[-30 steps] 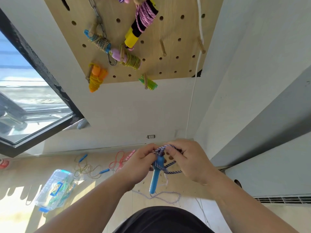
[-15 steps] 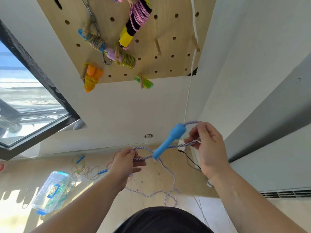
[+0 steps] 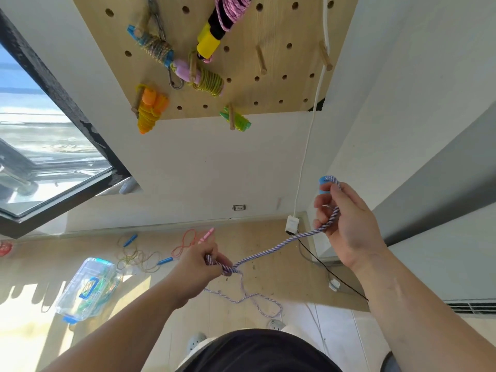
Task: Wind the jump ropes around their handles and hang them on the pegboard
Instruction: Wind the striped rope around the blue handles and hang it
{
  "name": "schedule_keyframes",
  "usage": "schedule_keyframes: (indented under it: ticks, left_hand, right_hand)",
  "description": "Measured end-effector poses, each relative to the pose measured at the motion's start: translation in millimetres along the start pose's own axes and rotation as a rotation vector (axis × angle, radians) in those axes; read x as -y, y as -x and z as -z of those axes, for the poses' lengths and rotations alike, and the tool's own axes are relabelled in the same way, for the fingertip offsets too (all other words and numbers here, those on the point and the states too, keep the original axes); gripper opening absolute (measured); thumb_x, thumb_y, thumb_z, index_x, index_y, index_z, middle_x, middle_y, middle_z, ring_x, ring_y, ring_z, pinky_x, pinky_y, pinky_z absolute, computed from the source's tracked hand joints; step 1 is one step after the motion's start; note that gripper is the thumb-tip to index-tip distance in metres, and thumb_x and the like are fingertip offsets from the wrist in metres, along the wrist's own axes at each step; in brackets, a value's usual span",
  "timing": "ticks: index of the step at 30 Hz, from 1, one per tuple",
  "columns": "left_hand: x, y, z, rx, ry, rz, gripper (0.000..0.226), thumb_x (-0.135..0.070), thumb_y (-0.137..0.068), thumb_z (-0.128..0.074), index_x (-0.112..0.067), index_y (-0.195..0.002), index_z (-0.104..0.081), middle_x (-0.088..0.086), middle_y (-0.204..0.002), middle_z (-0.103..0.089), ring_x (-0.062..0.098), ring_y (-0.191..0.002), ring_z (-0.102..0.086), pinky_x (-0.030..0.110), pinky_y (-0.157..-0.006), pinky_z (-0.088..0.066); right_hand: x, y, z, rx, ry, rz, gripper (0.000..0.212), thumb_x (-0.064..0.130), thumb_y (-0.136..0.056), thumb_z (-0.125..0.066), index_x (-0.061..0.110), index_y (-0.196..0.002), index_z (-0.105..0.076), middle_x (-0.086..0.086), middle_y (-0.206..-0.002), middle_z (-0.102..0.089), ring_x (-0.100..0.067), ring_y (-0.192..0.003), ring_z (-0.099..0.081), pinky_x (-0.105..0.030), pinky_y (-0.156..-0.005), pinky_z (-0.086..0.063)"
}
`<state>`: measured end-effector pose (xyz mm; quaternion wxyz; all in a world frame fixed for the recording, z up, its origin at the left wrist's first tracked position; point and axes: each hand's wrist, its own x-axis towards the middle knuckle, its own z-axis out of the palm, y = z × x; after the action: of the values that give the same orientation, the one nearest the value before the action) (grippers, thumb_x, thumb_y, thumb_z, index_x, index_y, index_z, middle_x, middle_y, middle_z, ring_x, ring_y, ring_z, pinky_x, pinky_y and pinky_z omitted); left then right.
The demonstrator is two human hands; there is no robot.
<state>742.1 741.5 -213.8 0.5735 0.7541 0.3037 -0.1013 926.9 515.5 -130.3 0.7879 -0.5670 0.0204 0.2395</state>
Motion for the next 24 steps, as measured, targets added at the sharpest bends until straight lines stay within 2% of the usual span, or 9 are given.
schedule_keyframes:
  ticks: [4,7,10,13,15,16,18,21,24]
  left_hand:
    - [-4.8,-1.0,-3.7,0.138,-0.265,-0.047,0.073,0.005,-0.081,-0.064,-0.053,-0.122,-0.045,0.002,-0.119,-0.065,0.021,-0.096,-0.070,0.042,-0.081,-0.061]
    - [-6.1,-1.7,-7.1,0.208,-0.503,-0.073,0.107,-0.032,-0.077,-0.080,-0.052,-0.155,-0.009,-0.004,-0.160,-0.033,0.018,-0.139,-0.047,0.038,-0.105,-0.049]
    - [-31.1,-1.7,-23.6,-0.028,-0.279,-0.234,0.125,-0.051,-0.064,-0.086,-0.060,-0.152,0.002,-0.024,-0.162,-0.015,0.001,-0.149,-0.022,0.035,-0.119,-0.031]
    - [-73.4,-2.8,-37.0,-0.032,-0.192,-0.372,0.086,-0.036,-0.076,-0.085,-0.052,-0.146,-0.037,-0.032,-0.148,-0.040,-0.018,-0.129,-0.040,0.016,-0.107,-0.038]
    - [-91.6,-4.3,-40.3,0.105,-0.168,-0.360,0.028,-0.020,-0.088,-0.072,-0.038,-0.109,-0.069,-0.015,-0.104,-0.073,-0.003,-0.094,-0.066,0.032,-0.092,-0.055]
    - [-95.0,-5.4,-40.8,0.144,-0.146,-0.333,0.017,-0.015,-0.091,-0.065,-0.031,-0.091,-0.071,-0.005,-0.084,-0.075,0.008,-0.077,-0.068,0.040,-0.085,-0.055]
    - [-93.6,-9.7,-37.7,0.090,-0.093,-0.246,0.019,-0.014,-0.092,-0.060,-0.022,-0.076,-0.067,0.010,-0.062,-0.066,0.020,-0.058,-0.064,0.046,-0.078,-0.056]
    - [-89.0,-15.9,-22.2,-0.111,0.131,-0.171,0.024,-0.006,-0.093,-0.058,-0.010,-0.069,-0.060,0.017,-0.055,-0.053,0.026,-0.048,-0.054,0.053,-0.067,-0.056]
    - [-92.1,-22.1,7.5,-0.387,0.427,-0.124,0.026,-0.005,-0.096,-0.052,-0.007,-0.071,-0.055,0.015,-0.054,-0.050,0.025,-0.044,-0.049,0.042,-0.053,-0.051]
  right_hand:
    - [-1.4,1.6,-5.8,0.085,0.062,-0.017,0.027,0.022,-0.107,-0.046,0.014,-0.092,-0.067,-0.005,-0.075,-0.050,-0.015,-0.051,-0.016,-0.024,-0.042,-0.020]
    - [5.6,9.7,-9.4,0.243,0.345,0.014,0.035,0.020,-0.107,-0.045,0.011,-0.081,-0.066,0.002,-0.067,-0.055,-0.013,-0.047,-0.018,-0.026,-0.046,-0.019]
    - [5.3,18.6,-18.5,0.491,0.757,-0.038,0.029,0.022,-0.104,-0.055,0.010,-0.082,-0.070,0.013,-0.057,-0.058,-0.003,-0.045,-0.037,-0.021,-0.050,-0.028]
    - [-9.9,26.1,-26.5,0.628,1.010,0.026,0.024,0.030,-0.100,-0.061,0.019,-0.085,-0.075,0.000,-0.074,-0.067,-0.003,-0.064,-0.053,-0.026,-0.063,-0.043]
    - [-14.3,27.5,-26.9,0.556,0.938,0.039,0.024,0.028,-0.101,-0.061,0.017,-0.085,-0.074,0.008,-0.067,-0.064,-0.001,-0.063,-0.051,-0.021,-0.064,-0.040]
    - [-14.5,26.8,-25.1,0.529,0.870,0.033,0.022,0.026,-0.101,-0.061,0.016,-0.086,-0.074,0.014,-0.063,-0.062,0.001,-0.061,-0.050,-0.017,-0.064,-0.039]
    - [-16.1,23.7,-18.5,0.516,0.815,0.019,0.007,0.026,-0.097,-0.068,0.020,-0.095,-0.071,0.016,-0.064,-0.061,0.000,-0.064,-0.052,-0.017,-0.065,-0.040]
    - [-39.2,11.0,9.3,0.485,1.062,-0.006,0.018,0.034,-0.089,-0.076,0.031,-0.097,-0.061,0.013,-0.060,-0.048,-0.007,-0.060,-0.042,-0.027,-0.062,-0.037]
    - [-69.5,1.2,46.2,0.432,1.393,-0.067,0.014,0.040,-0.090,-0.068,0.028,-0.092,-0.061,0.010,-0.071,-0.054,-0.008,-0.062,-0.046,-0.031,-0.064,-0.046]
